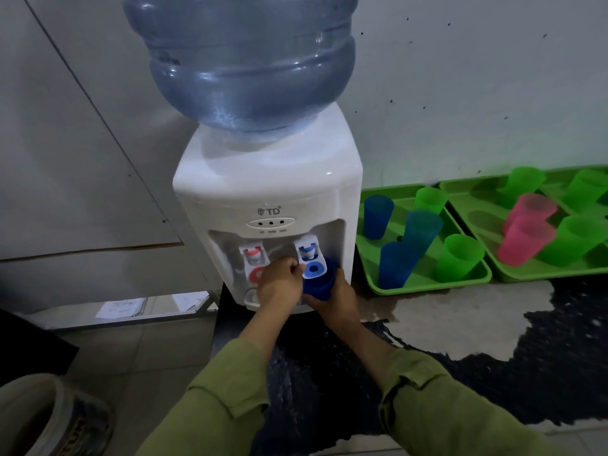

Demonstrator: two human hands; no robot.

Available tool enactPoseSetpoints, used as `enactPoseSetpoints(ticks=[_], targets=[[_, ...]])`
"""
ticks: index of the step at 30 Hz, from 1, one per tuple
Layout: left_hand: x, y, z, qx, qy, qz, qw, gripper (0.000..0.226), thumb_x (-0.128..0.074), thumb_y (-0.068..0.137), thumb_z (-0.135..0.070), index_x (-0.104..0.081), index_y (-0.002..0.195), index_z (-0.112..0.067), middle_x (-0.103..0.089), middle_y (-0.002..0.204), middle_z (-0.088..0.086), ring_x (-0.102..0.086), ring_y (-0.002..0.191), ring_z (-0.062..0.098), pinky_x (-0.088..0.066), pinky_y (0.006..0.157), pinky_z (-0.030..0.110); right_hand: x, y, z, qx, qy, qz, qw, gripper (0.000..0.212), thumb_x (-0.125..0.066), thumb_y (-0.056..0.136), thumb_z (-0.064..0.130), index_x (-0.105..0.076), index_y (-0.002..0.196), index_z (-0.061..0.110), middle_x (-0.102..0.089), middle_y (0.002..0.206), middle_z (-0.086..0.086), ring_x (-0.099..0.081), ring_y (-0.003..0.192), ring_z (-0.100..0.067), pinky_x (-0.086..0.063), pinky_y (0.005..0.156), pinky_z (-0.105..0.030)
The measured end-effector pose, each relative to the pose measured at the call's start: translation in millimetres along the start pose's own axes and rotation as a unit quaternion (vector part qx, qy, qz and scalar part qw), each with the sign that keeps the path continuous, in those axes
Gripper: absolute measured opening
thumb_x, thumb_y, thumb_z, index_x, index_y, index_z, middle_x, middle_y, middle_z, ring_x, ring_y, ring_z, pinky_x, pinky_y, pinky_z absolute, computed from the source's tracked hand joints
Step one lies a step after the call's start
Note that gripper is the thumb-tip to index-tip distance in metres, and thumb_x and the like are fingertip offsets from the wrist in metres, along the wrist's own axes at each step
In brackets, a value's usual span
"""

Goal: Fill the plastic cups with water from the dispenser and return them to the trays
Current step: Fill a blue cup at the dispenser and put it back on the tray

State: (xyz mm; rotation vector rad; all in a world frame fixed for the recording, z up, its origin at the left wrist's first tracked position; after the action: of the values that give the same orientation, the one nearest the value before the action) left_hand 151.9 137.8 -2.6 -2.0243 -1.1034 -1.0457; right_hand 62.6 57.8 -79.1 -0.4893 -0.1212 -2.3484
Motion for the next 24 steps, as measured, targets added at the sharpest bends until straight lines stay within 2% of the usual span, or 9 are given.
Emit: enactPoseSetpoints(ticks=[2, 4, 6, 8, 10, 12, 17, 20, 24], targets=[[-1, -3, 2, -0.014, -0.029, -0.021, 0.999, 0.02, -0.049, 0.093, -0.035, -0.06, 0.088, -0.019, -0.068, 0.093, 0.007, -0.061, 0.079, 0.022, -0.045, 0.07, 0.029, 2, -1, 1, 0.001, 0.002, 0.011, 1.0, 0.072, -0.083, 0.063, 0.026, -0.044, 0.122, 0.016, -0.061, 0.123, -0.005, -0.058, 0.112, -0.023, -0.048, 0.089, -0.032], [-4, -9, 5, -0.036, -0.1, -0.049, 0.993, 0.016, -0.055, 0.091, -0.031, -0.059, 0.084, -0.017, -0.069, 0.091, 0.006, -0.062, 0.076, 0.02, -0.049, 0.073, 0.031, 4, -2, 3, 0.001, 0.0, 0.015, 1.0, 0.072, -0.083, 0.063, 0.025, -0.044, 0.123, 0.017, -0.061, 0.123, -0.005, -0.058, 0.112, -0.022, -0.048, 0.09, -0.032], [-6, -16, 10, -0.081, -0.157, -0.094, 0.98, 0.014, -0.061, 0.087, -0.026, -0.06, 0.093, -0.013, -0.066, 0.097, 0.005, -0.061, 0.08, 0.018, -0.049, 0.076, 0.031, 6, -5, 4, 0.009, 0.0, 0.017, 1.0, 0.071, -0.082, 0.064, 0.022, -0.044, 0.123, 0.015, -0.06, 0.124, -0.006, -0.058, 0.112, -0.023, -0.049, 0.09, -0.032], [-10, -24, 16, -0.122, -0.197, -0.113, 0.966, 0.024, -0.064, 0.086, -0.023, -0.057, 0.106, -0.012, -0.059, 0.108, 0.002, -0.057, 0.077, 0.01, -0.047, 0.073, 0.025, 9, -9, 3, 0.018, -0.005, 0.018, 1.0, 0.068, -0.081, 0.064, 0.021, -0.044, 0.121, 0.013, -0.061, 0.122, -0.007, -0.059, 0.111, -0.024, -0.05, 0.087, -0.033], [-14, -32, 23, -0.139, -0.224, -0.11, 0.958, 0.033, -0.063, 0.086, -0.022, -0.05, 0.116, -0.016, -0.053, 0.114, -0.004, -0.054, 0.076, 0.002, -0.042, 0.066, 0.011, 12, -13, 1, 0.019, -0.018, 0.017, 1.0, 0.066, -0.081, 0.064, 0.023, -0.045, 0.118, 0.012, -0.063, 0.118, -0.008, -0.061, 0.107, -0.025, -0.05, 0.082, -0.03], [-18, -40, 31, -0.126, -0.254, -0.096, 0.954, 0.038, -0.063, 0.086, -0.021, -0.046, 0.12, -0.019, -0.05, 0.117, -0.005, -0.055, 0.079, 0.001, -0.041, 0.064, 0.008, 15, -17, -1, 0.009, -0.027, 0.013, 1.0, 0.067, -0.081, 0.063, 0.028, -0.045, 0.118, 0.014, -0.063, 0.117, -0.008, -0.061, 0.107, -0.025, -0.048, 0.08, -0.027], [-31, -54, 47, -0.096, -0.283, -0.038, 0.953, 0.039, -0.061, 0.088, -0.019, -0.042, 0.121, -0.019, -0.047, 0.119, -0.002, -0.055, 0.087, 0.003, -0.042, 0.07, 0.011, 20, -27, -7, -0.015, -0.03, 0.014, 0.999, 0.067, -0.081, 0.062, 0.032, -0.046, 0.117, 0.016, -0.062, 0.118, -0.008, -0.06, 0.107, -0.027, -0.051, 0.088, -0.036], [-39, -63, 51, -0.091, -0.288, -0.006, 0.953, 0.033, -0.06, 0.088, -0.019, -0.044, 0.118, -0.017, -0.05, 0.119, 0.0, -0.057, 0.096, 0.013, -0.044, 0.081, 0.021, 25, -34, -13, -0.012, -0.058, 0.016, 0.998, 0.062, -0.082, 0.063, 0.028, -0.048, 0.113, 0.014, -0.063, 0.115, -0.007, -0.06, 0.107, -0.027, -0.046, 0.082, -0.026], [-51, -72, 47, -0.099, -0.287, 0.01, 0.953, 0.03, -0.058, 0.09, -0.021, -0.049, 0.117, -0.012, -0.056, 0.116, 0.002, -0.057, 0.101, 0.013, -0.044, 0.083, 0.022, 46, -48, -27, -0.01, -0.076, 0.007, 0.997, 0.068, -0.083, 0.063, 0.028, -0.045, 0.118, 0.015, -0.061, 0.119, -0.006, -0.059, 0.108, -0.027, -0.044, 0.082, -0.027]])
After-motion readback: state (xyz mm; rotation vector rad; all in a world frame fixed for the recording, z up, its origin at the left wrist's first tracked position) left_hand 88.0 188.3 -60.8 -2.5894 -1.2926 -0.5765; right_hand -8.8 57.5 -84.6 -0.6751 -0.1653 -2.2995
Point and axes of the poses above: each hand's wrist, its own y-axis towards the middle knuckle, its own x-axis out of the back of the hand, z = x × y, the point moved 2 cm from there along y, towards the middle knuckle
